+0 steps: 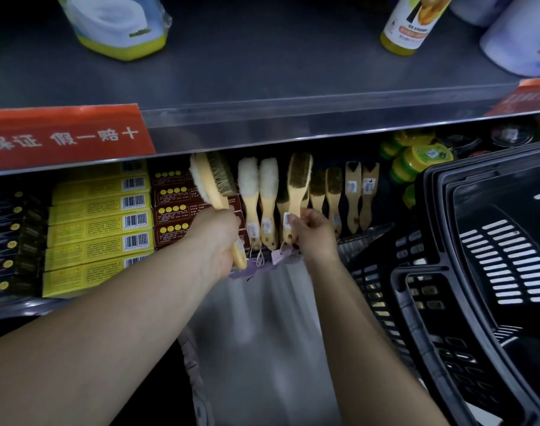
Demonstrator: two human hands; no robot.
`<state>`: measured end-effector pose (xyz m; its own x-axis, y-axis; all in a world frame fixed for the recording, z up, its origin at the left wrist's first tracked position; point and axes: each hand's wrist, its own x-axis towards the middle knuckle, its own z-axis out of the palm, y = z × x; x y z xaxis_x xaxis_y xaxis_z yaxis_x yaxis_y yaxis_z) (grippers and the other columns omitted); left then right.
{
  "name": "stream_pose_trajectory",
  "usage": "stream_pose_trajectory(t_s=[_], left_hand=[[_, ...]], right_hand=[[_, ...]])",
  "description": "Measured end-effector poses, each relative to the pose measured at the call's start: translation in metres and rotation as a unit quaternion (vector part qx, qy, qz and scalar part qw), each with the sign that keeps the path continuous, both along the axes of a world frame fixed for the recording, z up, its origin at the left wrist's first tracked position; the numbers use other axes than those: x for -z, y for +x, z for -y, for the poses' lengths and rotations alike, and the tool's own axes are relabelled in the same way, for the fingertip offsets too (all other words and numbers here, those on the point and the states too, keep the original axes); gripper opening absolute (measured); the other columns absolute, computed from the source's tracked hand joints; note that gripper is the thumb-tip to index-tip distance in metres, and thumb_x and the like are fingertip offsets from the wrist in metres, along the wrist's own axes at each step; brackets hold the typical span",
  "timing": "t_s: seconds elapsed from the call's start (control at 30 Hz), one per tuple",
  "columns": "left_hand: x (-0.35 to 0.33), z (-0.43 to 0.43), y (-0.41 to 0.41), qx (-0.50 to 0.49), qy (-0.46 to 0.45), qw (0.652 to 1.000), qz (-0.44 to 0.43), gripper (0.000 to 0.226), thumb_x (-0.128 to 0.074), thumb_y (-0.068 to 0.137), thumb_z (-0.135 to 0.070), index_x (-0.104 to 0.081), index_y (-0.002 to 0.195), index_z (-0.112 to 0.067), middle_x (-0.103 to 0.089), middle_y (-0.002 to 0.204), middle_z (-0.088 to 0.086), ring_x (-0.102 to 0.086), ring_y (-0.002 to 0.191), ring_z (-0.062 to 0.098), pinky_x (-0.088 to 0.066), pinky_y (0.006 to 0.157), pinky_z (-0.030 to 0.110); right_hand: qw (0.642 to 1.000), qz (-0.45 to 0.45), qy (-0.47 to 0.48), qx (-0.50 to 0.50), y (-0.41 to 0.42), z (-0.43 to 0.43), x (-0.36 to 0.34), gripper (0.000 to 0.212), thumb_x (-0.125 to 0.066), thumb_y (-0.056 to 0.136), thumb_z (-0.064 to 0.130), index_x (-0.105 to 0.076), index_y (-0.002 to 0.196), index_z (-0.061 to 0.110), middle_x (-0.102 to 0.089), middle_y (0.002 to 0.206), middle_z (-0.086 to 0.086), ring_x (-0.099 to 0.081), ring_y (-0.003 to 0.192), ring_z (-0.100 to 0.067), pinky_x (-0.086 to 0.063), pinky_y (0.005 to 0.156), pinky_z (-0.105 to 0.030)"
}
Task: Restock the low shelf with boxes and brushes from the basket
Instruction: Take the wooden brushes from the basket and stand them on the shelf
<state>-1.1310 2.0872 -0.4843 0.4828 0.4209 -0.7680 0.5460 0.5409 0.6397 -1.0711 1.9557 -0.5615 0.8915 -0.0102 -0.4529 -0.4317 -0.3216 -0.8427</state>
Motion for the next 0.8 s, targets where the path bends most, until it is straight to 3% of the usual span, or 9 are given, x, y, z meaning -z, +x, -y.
stream_pose_trajectory(t_s=[0.07, 0.23, 0.4, 0.5, 0.57, 0.63, 0.7, 0.8], left_hand=[[0.000, 0.003, 0.000, 0.020, -0.004, 1.000, 0.000, 0.027, -0.039, 0.096, 0.001, -0.054, 0.078, -0.013, -0.055, 0.081, 0.008, -0.055, 0.074, 0.024, -0.052, 0.078, 0.040], [0.000, 0.005, -0.001, 0.030, -0.008, 0.999, 0.026, 0.022, -0.049, 0.091, 0.007, -0.056, 0.080, -0.011, -0.057, 0.077, 0.005, -0.056, 0.072, 0.018, -0.046, 0.063, 0.031], [0.002, 0.003, 0.000, 0.040, -0.014, 0.998, 0.051, 0.018, -0.059, 0.086, 0.005, -0.063, 0.101, -0.006, -0.064, 0.084, 0.006, -0.061, 0.077, 0.017, -0.051, 0.082, 0.037], [0.004, 0.002, -0.001, 0.054, 0.006, 0.997, 0.050, 0.016, -0.063, 0.085, 0.000, -0.065, 0.097, -0.010, -0.067, 0.089, 0.004, -0.063, 0.086, 0.018, -0.050, 0.088, 0.037], [0.006, 0.002, -0.001, 0.050, 0.011, 0.997, 0.055, 0.017, -0.063, 0.085, 0.000, -0.065, 0.097, -0.012, -0.067, 0.088, 0.002, -0.062, 0.084, 0.016, -0.050, 0.085, 0.036], [0.008, 0.001, 0.000, 0.047, 0.010, 0.997, 0.064, 0.020, -0.063, 0.085, 0.000, -0.065, 0.099, -0.014, -0.067, 0.086, 0.000, -0.062, 0.080, 0.013, -0.050, 0.078, 0.032], [0.008, 0.002, 0.001, 0.051, 0.003, 0.996, 0.074, 0.021, -0.063, 0.084, 0.001, -0.065, 0.097, -0.016, -0.068, 0.084, 0.000, -0.063, 0.077, 0.012, -0.051, 0.071, 0.028], [0.006, 0.004, 0.002, 0.062, -0.005, 0.996, 0.069, 0.018, -0.062, 0.085, 0.000, -0.067, 0.093, -0.016, -0.068, 0.077, 0.000, -0.063, 0.065, 0.010, -0.047, 0.043, 0.015]], right_hand=[[1.000, 0.012, -0.023, 0.001, 0.011, -0.004, 0.010, 0.010, -0.061, 0.090, 0.021, -0.062, 0.095, 0.013, -0.065, 0.084, 0.001, -0.060, 0.081, -0.018, -0.045, 0.067, -0.026], [0.990, 0.006, -0.126, -0.057, 0.017, -0.012, 0.032, 0.023, -0.056, 0.092, 0.021, -0.062, 0.112, 0.009, -0.067, 0.101, -0.007, -0.059, 0.096, -0.023, -0.043, 0.080, -0.027], [0.984, 0.025, -0.159, -0.078, 0.014, -0.012, 0.037, 0.027, -0.052, 0.094, 0.016, -0.060, 0.118, 0.007, -0.066, 0.111, -0.014, -0.058, 0.106, -0.030, -0.047, 0.092, -0.035], [0.983, 0.045, -0.162, -0.069, 0.014, -0.011, 0.027, 0.031, -0.048, 0.096, 0.020, -0.056, 0.123, 0.006, -0.064, 0.114, -0.013, -0.058, 0.105, -0.028, -0.048, 0.089, -0.034], [0.986, 0.085, -0.137, -0.039, 0.007, -0.012, 0.009, 0.027, -0.043, 0.098, 0.022, -0.059, 0.115, 0.008, -0.066, 0.104, -0.008, -0.058, 0.093, -0.020, -0.044, 0.076, -0.027], [0.995, 0.086, -0.032, -0.029, -0.006, -0.011, -0.013, 0.024, -0.043, 0.098, 0.026, -0.064, 0.102, 0.014, -0.065, 0.087, 0.003, -0.058, 0.083, -0.012, -0.043, 0.071, -0.024], [0.991, 0.049, 0.092, -0.089, -0.024, -0.011, -0.036, 0.023, -0.048, 0.097, 0.026, -0.067, 0.089, 0.016, -0.066, 0.076, 0.007, -0.061, 0.073, -0.005, -0.049, 0.065, -0.019], [0.973, 0.023, 0.129, -0.189, -0.045, -0.008, -0.054, 0.012, -0.059, 0.090, 0.015, -0.067, 0.100, 0.012, -0.067, 0.088, -0.011, -0.062, 0.081, -0.016, -0.053, 0.076, -0.030]])
